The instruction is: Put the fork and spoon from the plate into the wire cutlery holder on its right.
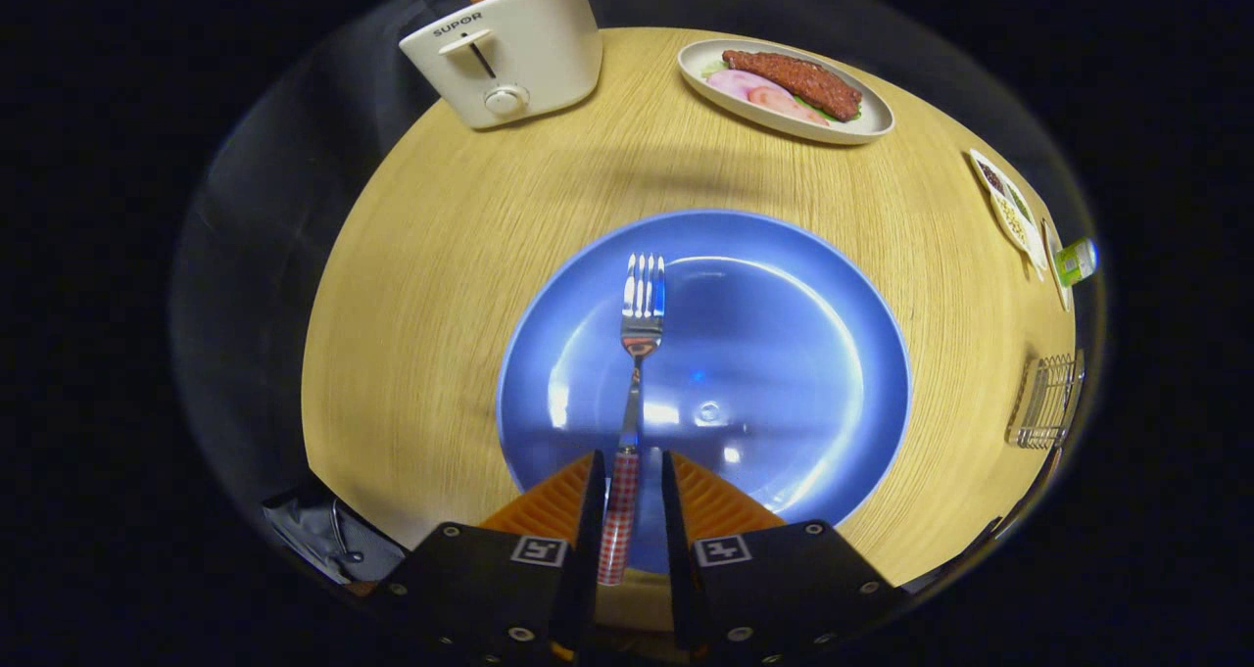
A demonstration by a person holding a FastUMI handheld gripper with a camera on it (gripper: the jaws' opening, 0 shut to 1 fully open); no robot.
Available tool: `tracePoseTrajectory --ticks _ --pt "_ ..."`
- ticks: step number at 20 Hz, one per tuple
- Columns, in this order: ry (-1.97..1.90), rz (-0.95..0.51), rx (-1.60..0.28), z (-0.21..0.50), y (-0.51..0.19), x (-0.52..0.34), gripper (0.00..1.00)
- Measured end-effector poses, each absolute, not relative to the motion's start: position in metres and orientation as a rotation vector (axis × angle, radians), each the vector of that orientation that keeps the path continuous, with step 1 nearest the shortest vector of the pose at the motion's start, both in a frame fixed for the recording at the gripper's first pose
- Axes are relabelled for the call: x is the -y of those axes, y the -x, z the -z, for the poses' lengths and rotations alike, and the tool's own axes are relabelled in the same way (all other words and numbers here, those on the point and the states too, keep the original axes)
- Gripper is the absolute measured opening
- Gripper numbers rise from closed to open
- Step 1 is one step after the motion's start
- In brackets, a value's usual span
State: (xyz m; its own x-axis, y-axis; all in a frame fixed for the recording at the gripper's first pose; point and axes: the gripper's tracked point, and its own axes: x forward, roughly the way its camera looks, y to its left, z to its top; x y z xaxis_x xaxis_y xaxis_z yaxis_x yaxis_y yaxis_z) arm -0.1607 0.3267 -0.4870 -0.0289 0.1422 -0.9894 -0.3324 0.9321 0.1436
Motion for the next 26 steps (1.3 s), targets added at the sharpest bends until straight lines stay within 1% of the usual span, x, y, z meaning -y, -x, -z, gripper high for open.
tracePoseTrajectory --ticks 2,6,11,15,20,23,26 --pt "0.122 -0.386 -1.567 0.489 0.162 -0.329 0.17" --pt "0.063 -0.391 -1.507 0.477 0.15 -0.322 0.09" --pt "-0.052 -0.295 -1.417 0.433 0.121 -0.265 0.08" --pt "-0.137 -0.148 -1.36 0.399 0.104 -0.185 0.08" --pt "-0.181 0.018 -1.308 0.369 0.1 -0.072 0.08" --pt "-0.195 0.073 -1.306 0.36 0.103 -0.026 0.08" --pt "-0.238 0.081 -1.339 0.362 0.112 -0.003 0.08"
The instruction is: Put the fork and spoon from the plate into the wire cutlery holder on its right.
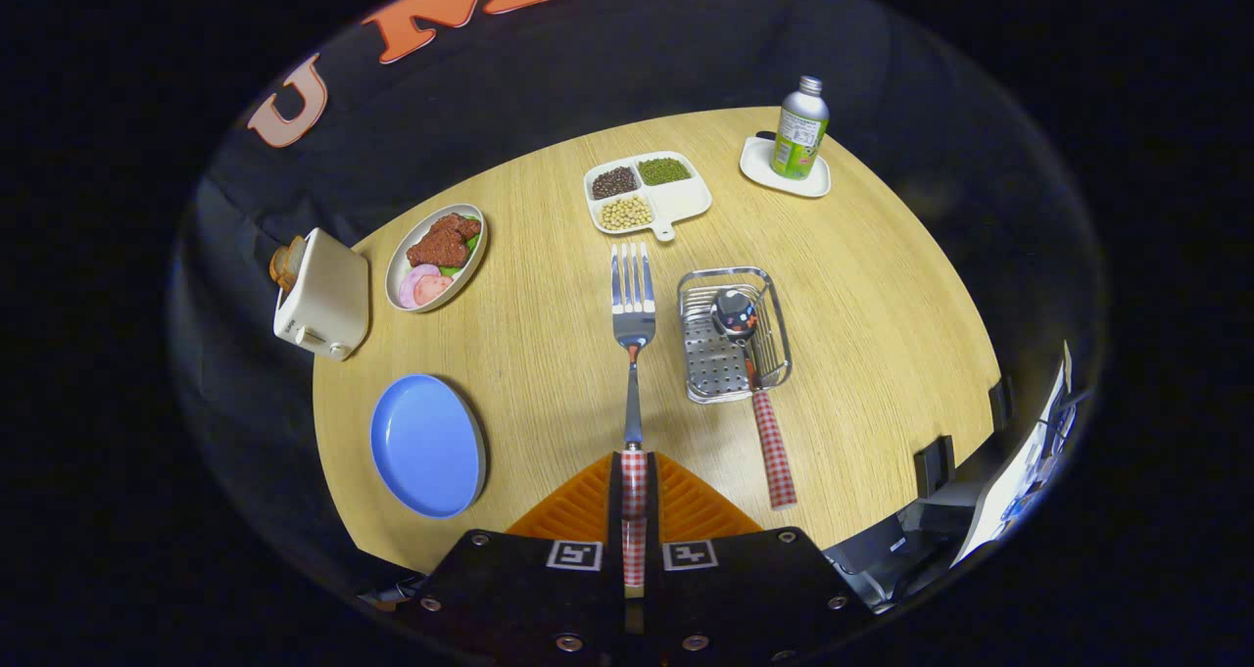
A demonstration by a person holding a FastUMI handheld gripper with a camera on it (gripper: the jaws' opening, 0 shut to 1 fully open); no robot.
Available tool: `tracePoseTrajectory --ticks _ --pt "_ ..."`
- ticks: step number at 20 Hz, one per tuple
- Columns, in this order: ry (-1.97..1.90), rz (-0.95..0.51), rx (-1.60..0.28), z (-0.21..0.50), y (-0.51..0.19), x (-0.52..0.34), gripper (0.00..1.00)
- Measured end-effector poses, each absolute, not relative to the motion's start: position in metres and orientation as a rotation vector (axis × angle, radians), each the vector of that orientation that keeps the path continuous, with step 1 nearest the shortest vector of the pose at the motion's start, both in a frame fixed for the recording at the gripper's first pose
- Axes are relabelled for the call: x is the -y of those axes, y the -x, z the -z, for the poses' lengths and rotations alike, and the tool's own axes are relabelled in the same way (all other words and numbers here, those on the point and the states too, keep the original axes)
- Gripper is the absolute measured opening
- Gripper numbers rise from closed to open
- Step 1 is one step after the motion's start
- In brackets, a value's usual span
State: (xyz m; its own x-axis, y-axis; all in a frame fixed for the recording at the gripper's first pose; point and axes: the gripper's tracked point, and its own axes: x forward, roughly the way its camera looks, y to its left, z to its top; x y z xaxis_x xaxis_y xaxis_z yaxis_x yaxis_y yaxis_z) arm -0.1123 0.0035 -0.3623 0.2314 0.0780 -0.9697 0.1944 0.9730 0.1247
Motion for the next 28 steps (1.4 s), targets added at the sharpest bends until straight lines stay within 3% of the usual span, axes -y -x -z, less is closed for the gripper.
tracePoseTrajectory --ticks 16,28 --pt "-0.507 -0.087 -1.734 0.386 0.117 0.02 0.09" --pt "-0.579 -0.105 -1.975 0.379 0.112 0.026 0.09"
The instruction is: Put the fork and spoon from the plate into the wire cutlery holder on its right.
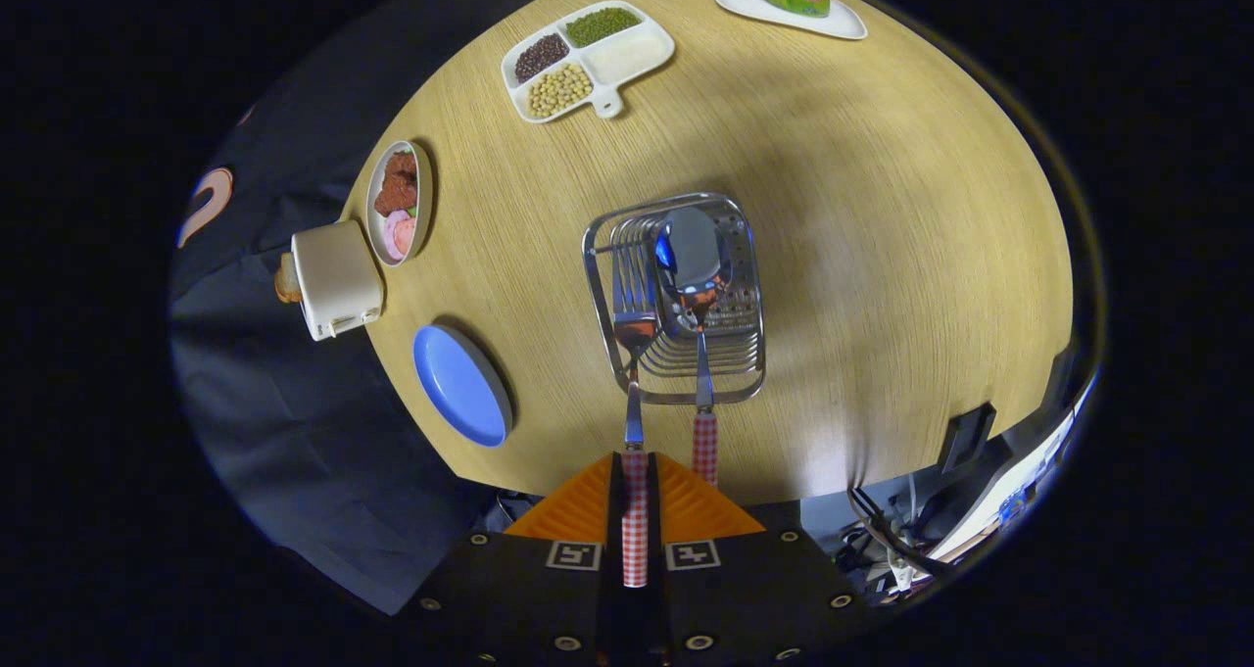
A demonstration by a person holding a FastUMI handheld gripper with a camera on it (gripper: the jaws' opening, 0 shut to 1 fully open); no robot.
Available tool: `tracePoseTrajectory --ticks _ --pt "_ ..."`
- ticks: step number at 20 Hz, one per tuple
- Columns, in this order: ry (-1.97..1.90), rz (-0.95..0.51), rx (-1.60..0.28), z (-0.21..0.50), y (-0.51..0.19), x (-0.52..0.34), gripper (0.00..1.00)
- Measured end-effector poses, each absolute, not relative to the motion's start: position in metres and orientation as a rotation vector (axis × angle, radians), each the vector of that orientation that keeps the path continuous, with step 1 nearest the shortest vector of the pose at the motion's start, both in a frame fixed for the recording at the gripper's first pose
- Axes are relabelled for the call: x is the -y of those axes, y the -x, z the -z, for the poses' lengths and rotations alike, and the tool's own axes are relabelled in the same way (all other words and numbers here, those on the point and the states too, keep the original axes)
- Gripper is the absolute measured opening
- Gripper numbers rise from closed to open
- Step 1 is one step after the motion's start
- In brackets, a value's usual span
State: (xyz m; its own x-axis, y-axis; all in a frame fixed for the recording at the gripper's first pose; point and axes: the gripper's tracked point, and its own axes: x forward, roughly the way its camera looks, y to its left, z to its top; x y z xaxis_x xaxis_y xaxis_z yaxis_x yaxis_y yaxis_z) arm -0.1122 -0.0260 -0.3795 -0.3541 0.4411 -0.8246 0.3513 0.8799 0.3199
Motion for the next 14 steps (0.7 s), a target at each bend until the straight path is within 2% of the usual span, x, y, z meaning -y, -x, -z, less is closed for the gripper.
tracePoseTrajectory --ticks 9,11,12,14 --pt "-0.708 -0.072 -1.995 0.374 0.099 0.023 0.13" --pt "-0.731 -0.068 -1.965 0.371 0.091 0.022 0.2" --pt "-0.726 -0.066 -1.944 0.371 0.087 0.024 0.29" --pt "-0.718 -0.053 -1.897 0.368 0.078 0.028 0.35"
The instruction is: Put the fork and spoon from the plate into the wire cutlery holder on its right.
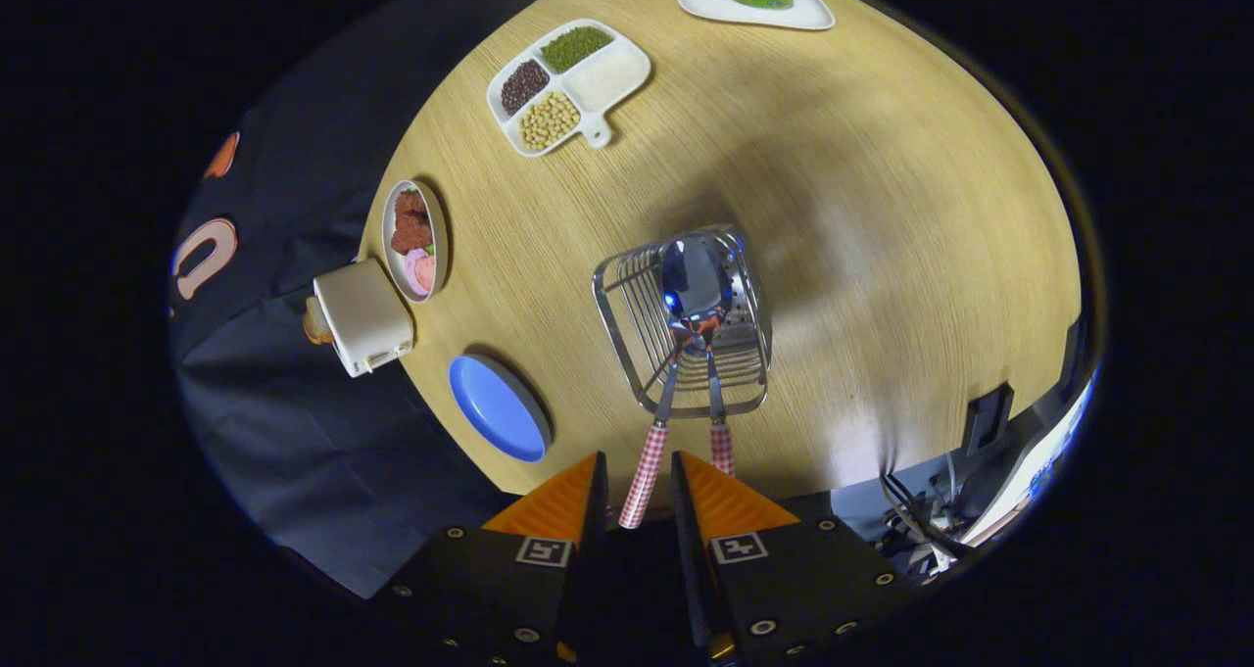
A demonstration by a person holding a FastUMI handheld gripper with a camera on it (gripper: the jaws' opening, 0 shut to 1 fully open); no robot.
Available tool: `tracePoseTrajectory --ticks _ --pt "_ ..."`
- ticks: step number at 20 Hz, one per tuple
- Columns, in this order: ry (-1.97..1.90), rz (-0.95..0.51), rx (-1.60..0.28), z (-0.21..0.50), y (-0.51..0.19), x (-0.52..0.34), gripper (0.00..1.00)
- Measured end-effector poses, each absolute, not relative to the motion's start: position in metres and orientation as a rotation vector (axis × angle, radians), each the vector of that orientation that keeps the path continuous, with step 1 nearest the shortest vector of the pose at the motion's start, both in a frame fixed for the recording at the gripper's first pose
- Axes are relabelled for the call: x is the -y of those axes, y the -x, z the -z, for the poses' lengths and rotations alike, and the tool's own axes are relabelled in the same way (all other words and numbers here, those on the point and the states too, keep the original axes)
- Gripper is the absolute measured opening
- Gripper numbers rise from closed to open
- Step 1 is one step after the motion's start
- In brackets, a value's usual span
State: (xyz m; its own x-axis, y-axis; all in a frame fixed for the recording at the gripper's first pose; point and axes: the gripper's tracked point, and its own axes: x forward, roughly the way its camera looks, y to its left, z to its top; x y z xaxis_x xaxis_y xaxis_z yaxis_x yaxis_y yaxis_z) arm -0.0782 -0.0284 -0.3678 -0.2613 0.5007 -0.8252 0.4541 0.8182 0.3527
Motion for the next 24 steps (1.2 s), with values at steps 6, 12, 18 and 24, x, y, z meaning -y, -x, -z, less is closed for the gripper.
tracePoseTrajectory --ticks 6,12,18,24 --pt "-0.72 -0.076 -1.626 0.337 0.031 0.039 0.5" --pt "-0.594 -0.076 -1.261 0.285 -0.015 0.06 0.85" --pt "-0.518 -0.055 -0.887 0.217 -0.051 0.07 0.94" --pt "-0.446 -0.023 -0.588 0.167 -0.068 0.078 0.96"
